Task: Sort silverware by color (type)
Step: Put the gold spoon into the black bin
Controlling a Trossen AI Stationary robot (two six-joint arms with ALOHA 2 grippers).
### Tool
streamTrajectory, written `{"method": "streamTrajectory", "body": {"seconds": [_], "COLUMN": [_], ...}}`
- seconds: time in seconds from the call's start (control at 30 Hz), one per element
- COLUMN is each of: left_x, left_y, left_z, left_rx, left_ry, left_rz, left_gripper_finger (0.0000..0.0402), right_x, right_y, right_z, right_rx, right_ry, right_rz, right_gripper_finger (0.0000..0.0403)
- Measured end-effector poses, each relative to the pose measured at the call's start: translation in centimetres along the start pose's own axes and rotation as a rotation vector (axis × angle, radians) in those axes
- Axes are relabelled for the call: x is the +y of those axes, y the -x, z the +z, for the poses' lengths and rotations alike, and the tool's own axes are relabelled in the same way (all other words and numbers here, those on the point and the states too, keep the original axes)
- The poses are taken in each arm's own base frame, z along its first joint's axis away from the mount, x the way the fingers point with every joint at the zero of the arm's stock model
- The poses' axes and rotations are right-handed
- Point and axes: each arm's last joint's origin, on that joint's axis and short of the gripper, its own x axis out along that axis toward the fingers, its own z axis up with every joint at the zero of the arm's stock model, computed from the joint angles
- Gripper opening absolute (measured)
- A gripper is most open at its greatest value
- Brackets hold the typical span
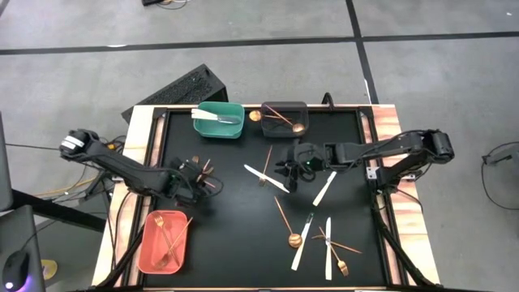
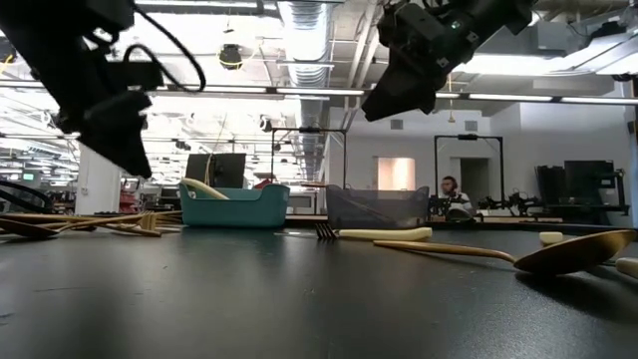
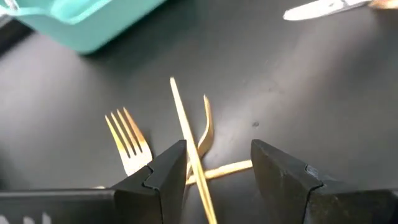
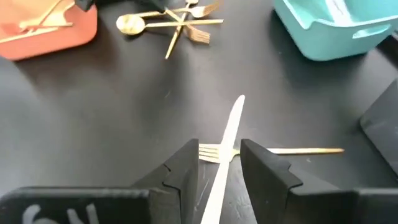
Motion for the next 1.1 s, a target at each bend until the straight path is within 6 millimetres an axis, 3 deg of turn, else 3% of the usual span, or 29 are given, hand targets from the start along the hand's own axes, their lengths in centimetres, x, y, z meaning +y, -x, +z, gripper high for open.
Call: {"method": "streamTrajectory", "body": {"seconds": [0.3,0.57,0.8,1.1], "left_x": [-1.2,-1.4,-0.5,-0.5], "left_y": [-1.9,-2.5,-3.2,-3.1], "left_z": [-1.8,-2.2,-3.1,-3.3], "left_rx": [0.217,0.256,0.291,0.293], "left_ry": [-0.007,-0.007,0.044,0.038], "left_rz": [0.060,0.090,0.135,0.130], "left_gripper_finger": [0.0166,0.0145,0.0110,0.0102], "right_x": [-1.3,-1.7,-2.2,-2.4], "right_y": [-0.1,-0.2,-0.2,-0.2], "right_z": [0.4,0.2,0.3,0.2], "right_rx": [-0.014,0.011,0.010,0.024], "right_ry": [0.022,0.040,0.054,0.072], "right_rz": [-0.033,-0.048,-0.056,-0.064], "right_gripper_finger": [0.0145,0.0145,0.0145,0.0145]}}
